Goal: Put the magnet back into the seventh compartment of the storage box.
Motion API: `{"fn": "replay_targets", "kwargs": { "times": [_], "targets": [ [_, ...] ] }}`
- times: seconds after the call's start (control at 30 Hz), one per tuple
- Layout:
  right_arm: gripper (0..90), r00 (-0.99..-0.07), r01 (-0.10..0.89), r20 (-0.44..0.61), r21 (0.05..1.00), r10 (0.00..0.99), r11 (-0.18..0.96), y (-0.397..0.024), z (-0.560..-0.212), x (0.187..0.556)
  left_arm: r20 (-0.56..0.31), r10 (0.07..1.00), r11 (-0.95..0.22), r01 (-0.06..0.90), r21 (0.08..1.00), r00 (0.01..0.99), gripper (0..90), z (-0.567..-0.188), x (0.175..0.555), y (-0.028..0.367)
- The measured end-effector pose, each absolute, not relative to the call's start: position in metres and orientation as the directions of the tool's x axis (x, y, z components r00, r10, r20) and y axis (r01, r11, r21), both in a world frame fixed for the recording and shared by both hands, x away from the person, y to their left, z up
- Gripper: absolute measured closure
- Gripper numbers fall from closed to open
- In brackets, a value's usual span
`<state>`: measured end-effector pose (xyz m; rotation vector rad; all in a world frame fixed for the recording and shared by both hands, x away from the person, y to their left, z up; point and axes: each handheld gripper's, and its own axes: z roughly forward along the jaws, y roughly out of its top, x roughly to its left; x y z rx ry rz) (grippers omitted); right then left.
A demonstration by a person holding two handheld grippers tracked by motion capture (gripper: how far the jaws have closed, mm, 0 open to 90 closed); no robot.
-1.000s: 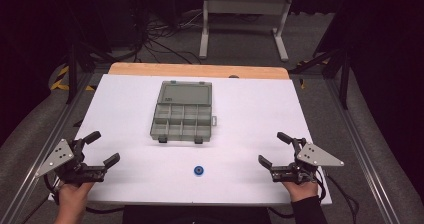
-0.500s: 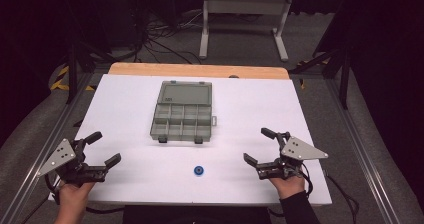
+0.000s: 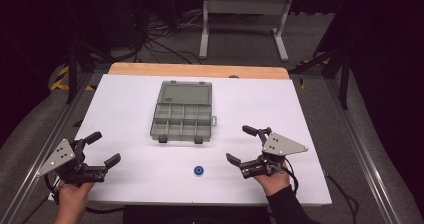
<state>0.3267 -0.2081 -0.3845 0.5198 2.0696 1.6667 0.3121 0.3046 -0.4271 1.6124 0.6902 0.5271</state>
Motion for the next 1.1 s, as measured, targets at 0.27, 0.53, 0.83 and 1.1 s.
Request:
{"fn": "replay_targets", "kwargs": {
  "times": [0.27,0.53,0.83,1.1],
  "targets": [
    [4.4,-0.874,0.045,-0.054,0.981,0.482,0.190,-0.197,-0.384,0.330,-0.042,0.692,-0.085,0.139,0.987,0.721,0.7,-0.427,0.312,0.304],
    [4.4,-0.893,0.041,-0.050,0.981,0.448,0.191,-0.188,-0.383,0.332,-0.039,0.690,-0.087,0.137,0.987,0.723,0.7,-0.427,0.312,0.304],
    [4.6,-0.912,0.032,-0.057,0.978,0.407,0.207,-0.181,-0.380,0.333,-0.045,0.690,-0.085,0.142,0.986,0.723,0.7,-0.428,0.313,0.304],
    [2.2,-0.914,0.096,-0.002,0.971,0.407,0.219,-0.172,-0.378,0.338,-0.045,0.691,-0.085,0.143,0.986,0.721,0.7,-0.428,0.313,0.305]
  ]
}}
